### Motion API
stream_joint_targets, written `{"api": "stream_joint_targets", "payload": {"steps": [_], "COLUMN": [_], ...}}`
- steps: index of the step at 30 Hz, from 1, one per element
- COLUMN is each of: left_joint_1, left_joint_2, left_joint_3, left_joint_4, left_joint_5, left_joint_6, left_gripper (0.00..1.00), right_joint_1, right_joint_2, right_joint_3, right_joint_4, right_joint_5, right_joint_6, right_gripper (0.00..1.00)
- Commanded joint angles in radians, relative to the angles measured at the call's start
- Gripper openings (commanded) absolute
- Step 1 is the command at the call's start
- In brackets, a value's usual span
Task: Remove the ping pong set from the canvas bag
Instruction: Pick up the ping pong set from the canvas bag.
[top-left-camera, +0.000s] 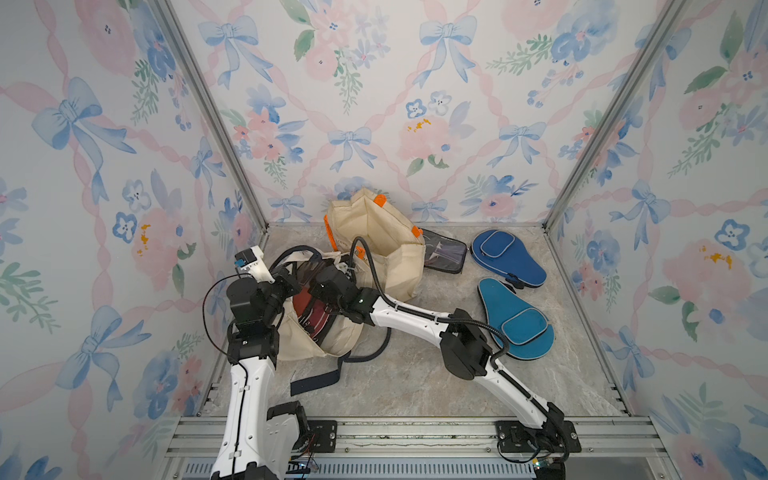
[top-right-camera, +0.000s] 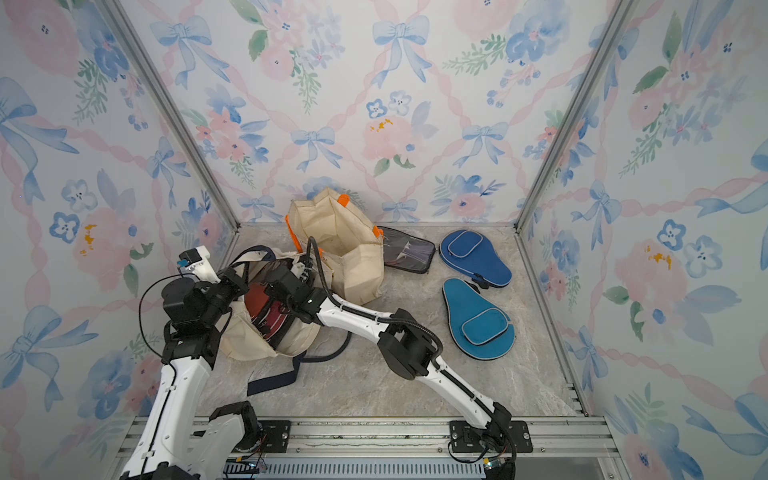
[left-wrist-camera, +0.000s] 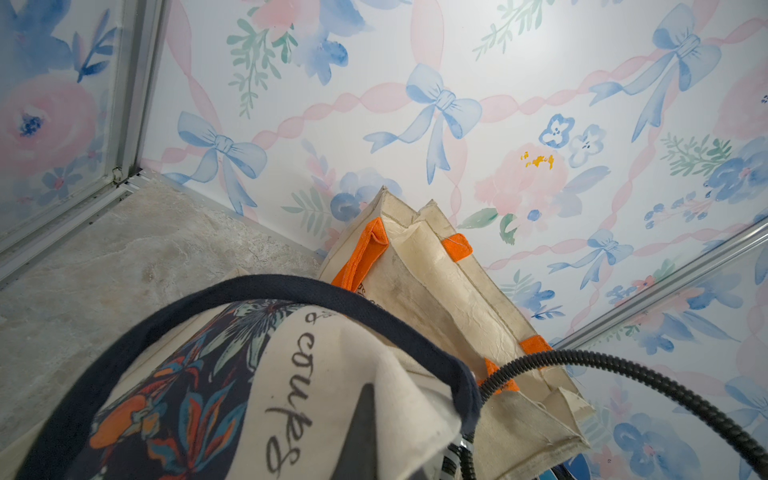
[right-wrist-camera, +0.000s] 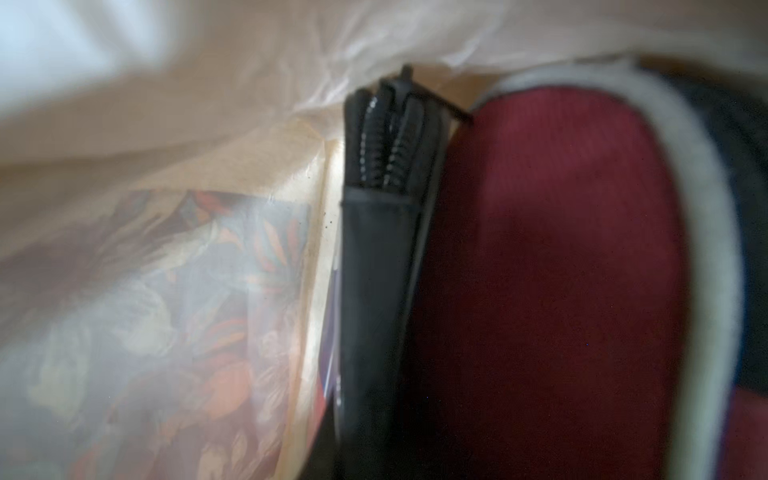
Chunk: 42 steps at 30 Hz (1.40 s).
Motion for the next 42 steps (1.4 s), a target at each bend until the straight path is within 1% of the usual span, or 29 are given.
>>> {"api": "stream_joint_targets", "payload": {"steps": [1, 4, 13, 33, 38, 42], "left_joint_1": [-0.009, 0.000, 0.034, 0.091, 0.105, 0.116], "left_joint_2": [-0.037, -0.035, -0.027, -0.019, -0.015, -0.010], "left_joint_3": [0.027, 0.027, 0.027, 0.027, 0.027, 0.027], "left_joint_4": [0.195, 0.187, 0.180, 0.148, 0.146, 0.147], "left_joint_5": [0.060, 0.045, 0.020, -0.040, -0.046, -0.046], "left_joint_6": [-0.012, -0.011, -0.021, -0.022, -0.023, -0.028], "left_gripper": [0.00, 0.00, 0.00, 0.00, 0.00, 0.00], "right_joint_1": [-0.017, -0.006, 0.021, 0.074, 0.087, 0.109], "right_joint_2": [-0.066, -0.128, -0.286, -0.526, -0.620, -0.718], "right_joint_3": [-0.095, -0.207, -0.425, -0.719, -0.844, -0.955], "right_joint_4": [0.125, 0.239, 0.449, 0.705, 0.801, 0.888], "right_joint_5": [0.039, 0.046, 0.072, 0.118, 0.134, 0.170], "right_joint_6": [-0.059, -0.077, -0.171, -0.412, -0.491, -0.613], "right_gripper": [0.00, 0.00, 0.00, 0.00, 0.00, 0.00]}}
